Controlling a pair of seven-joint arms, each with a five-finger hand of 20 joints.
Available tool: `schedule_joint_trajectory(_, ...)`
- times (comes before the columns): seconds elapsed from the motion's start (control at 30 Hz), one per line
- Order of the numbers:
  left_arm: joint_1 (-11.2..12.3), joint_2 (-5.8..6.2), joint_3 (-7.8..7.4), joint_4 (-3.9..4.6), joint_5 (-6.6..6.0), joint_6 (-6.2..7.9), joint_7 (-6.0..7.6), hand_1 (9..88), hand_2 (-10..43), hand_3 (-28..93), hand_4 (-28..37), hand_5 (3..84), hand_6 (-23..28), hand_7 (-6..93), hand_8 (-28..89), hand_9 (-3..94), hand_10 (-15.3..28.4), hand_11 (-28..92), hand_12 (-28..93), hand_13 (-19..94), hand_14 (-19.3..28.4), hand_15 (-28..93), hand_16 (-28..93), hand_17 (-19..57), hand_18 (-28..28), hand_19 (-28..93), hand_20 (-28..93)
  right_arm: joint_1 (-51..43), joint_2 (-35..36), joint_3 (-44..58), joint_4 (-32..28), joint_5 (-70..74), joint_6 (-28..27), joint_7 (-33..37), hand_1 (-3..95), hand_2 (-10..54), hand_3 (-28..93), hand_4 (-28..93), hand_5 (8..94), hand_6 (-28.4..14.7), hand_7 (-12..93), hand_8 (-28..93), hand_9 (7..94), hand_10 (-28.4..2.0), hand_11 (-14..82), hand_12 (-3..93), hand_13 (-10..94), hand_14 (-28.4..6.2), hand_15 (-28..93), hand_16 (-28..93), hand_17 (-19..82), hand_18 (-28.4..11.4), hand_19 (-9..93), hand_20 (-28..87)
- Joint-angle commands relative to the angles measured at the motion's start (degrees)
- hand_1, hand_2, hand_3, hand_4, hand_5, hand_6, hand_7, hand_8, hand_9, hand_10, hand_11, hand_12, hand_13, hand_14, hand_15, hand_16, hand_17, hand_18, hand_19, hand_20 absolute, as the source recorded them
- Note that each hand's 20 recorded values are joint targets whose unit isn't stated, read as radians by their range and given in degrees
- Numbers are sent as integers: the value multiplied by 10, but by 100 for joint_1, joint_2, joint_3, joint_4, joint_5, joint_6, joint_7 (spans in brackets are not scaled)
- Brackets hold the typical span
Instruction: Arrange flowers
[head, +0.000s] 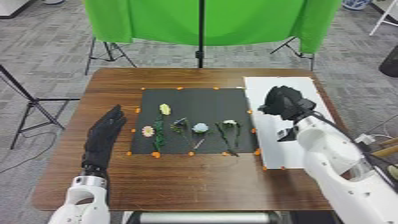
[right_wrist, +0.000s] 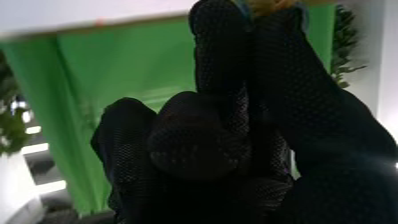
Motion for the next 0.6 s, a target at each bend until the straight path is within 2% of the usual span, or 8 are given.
schedule_joint_trajectory(0.03,47,-81,-13,50,63,-191,-119,265,-95,658,-176,384,22,76,-55,350,93,64,154,288,125,76,23,53,103,13,173,-262,-461,-342,121,-113,3,-87,572,-95,580,-207,809,39,203,69,882,-98,153,327,894,-14,649,339,647,-121,932,615)
schedule_joint_trajectory(0.33,70,-90,-34,49,54,-219,-136,262,-95,656,-174,387,23,74,-55,355,92,64,154,288,126,76,23,51,103,13,171,-394,-502,-276,41,-51,-174,-129,551,-95,568,-183,776,29,192,72,858,-108,162,314,888,-17,646,346,641,-121,932,612)
schedule_joint_trajectory(0.47,57,-98,-43,58,57,-240,-163,262,-95,656,-173,387,24,72,-55,356,92,64,154,288,126,76,23,49,104,13,170,-469,-522,-182,-30,16,-397,-154,529,-95,543,-163,738,16,179,68,822,-117,193,269,883,-18,646,349,638,-121,932,609)
schedule_joint_trajectory(0.6,60,-101,-57,59,78,-283,-175,263,-95,656,-174,386,23,70,-54,357,94,63,154,287,126,75,24,48,104,12,170,-530,-503,-124,-80,-25,-494,-193,476,-95,592,-173,709,15,172,46,803,-122,216,226,880,-20,648,349,635,-122,932,611)
